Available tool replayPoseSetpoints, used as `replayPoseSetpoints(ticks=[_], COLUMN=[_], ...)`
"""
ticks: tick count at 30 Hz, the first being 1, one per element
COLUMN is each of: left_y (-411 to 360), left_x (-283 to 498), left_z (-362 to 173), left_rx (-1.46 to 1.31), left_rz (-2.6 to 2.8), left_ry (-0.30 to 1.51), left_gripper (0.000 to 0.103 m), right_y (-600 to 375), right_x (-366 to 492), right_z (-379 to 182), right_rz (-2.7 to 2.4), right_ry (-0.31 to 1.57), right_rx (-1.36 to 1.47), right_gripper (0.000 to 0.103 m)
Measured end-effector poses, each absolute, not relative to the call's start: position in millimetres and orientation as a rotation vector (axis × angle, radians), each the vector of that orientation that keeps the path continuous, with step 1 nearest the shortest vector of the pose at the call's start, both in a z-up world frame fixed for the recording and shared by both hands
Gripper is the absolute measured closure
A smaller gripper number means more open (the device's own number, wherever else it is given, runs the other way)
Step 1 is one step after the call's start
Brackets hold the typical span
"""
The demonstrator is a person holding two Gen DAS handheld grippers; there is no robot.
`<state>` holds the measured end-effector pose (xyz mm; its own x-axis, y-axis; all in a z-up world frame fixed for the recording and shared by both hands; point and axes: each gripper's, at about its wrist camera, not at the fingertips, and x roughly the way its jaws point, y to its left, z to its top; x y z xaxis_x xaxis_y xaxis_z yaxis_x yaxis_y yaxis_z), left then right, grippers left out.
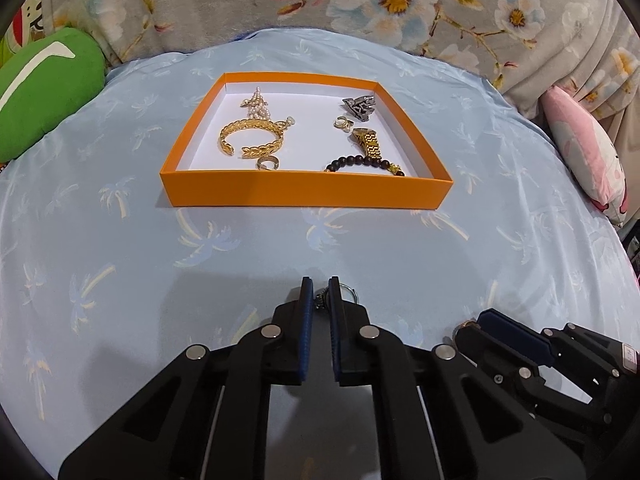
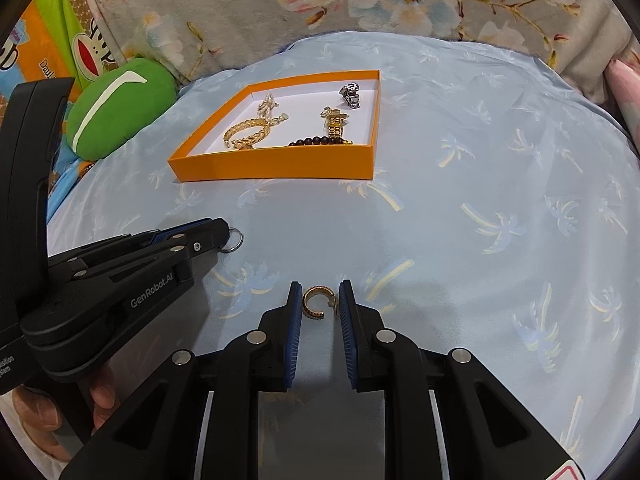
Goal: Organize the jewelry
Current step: 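Carry the ring with left while right carries the hoop into the box, releasing both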
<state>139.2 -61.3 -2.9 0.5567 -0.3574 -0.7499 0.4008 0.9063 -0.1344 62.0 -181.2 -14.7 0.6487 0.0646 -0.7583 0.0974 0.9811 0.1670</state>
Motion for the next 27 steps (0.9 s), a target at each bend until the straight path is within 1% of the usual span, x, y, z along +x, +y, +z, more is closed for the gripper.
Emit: replayPoseSetpoints(ticks=[9,15,21,27], left_y=[-56,-48,-40,-42], left_x=[129,131,158,208], left_z=[3,22,44,59], left_rx=[0.052,0.020,0.015,0.009], left_rz=[-0.447,-0.448,-0.418,-0.381], left_ry=[0.846,0.814,0.772,0.738], left_gripper=[0.097,0.097,0.097,0.097], right_y=[-184,-187,-196,-206], right_x=[60,68,102,157], right_z=[-10,7,31,40], right_rz=[-0.017,0.002,-0.001,0.005], right_ry=[0.843,0.803,0.760,0.745], right_rx=[0.209,0.214,0.183,0.202], right_gripper=[0.086,0.086,0.086,0.086])
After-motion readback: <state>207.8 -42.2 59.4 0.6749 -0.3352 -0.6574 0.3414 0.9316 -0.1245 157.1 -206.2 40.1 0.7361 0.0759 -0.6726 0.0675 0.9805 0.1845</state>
